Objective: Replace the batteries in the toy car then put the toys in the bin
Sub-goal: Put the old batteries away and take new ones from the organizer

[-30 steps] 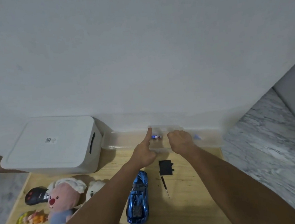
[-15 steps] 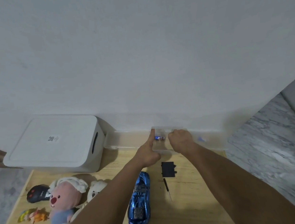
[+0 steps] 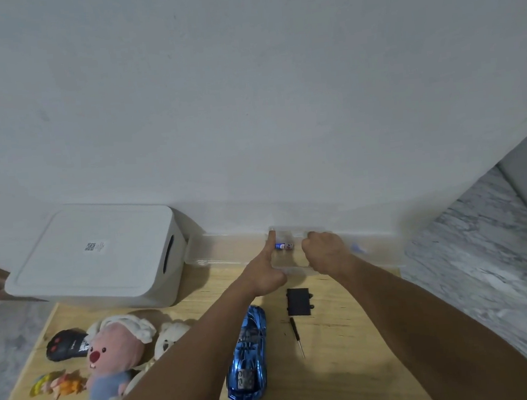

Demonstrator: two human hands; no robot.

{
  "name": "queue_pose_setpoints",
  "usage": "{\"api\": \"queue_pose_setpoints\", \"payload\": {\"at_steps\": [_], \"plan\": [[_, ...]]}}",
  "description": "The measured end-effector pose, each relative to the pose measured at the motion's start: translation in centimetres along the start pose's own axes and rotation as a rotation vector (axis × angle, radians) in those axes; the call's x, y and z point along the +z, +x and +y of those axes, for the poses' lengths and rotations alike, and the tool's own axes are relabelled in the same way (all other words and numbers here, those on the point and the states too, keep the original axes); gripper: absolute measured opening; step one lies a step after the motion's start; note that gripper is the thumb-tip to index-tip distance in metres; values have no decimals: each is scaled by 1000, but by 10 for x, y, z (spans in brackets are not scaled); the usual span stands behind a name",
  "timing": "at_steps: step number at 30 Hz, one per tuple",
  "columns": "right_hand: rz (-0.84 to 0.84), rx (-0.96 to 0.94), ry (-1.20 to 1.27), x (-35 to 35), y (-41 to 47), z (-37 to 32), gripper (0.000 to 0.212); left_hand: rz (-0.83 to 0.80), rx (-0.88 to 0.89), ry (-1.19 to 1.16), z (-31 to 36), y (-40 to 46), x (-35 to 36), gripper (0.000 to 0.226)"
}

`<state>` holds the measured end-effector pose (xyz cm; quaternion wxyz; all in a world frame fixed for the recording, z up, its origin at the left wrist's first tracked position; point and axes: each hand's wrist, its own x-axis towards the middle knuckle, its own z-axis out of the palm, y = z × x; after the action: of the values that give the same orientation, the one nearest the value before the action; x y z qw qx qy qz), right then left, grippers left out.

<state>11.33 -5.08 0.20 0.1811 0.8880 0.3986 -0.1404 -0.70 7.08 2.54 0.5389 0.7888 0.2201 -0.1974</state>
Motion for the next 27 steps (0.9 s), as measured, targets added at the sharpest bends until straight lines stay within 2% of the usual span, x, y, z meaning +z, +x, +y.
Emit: {"api": "queue_pose_setpoints", "payload": {"at_steps": [3, 5, 7, 10, 13, 16, 20, 27], "plan": [[56, 21, 84, 0, -3, 4, 27, -1, -5, -13, 1, -1, 1, 109], [122, 81, 243, -2, -7, 3, 29, 7, -7, -24, 1, 0, 0, 110], [173, 222, 544, -2, -11, -3, 20, 9, -6, -36, 0, 1, 0, 111], [137, 452, 1159, -1, -9, -17, 4, 2, -15, -39, 1, 1, -1, 110], [89, 636, 1605, -2, -8, -24, 3, -7, -7, -42, 1, 0, 0, 110], [12, 685, 1910, -8, -8, -28, 12, -8, 2, -45, 0, 2, 0, 110], [-55, 674, 2007, -15, -6, -29, 15, -17, 25, -41, -2, 2, -1, 113], [-83, 662, 1758, -6, 9, -30, 11, -12, 21, -48, -6, 4, -2, 113]]}}
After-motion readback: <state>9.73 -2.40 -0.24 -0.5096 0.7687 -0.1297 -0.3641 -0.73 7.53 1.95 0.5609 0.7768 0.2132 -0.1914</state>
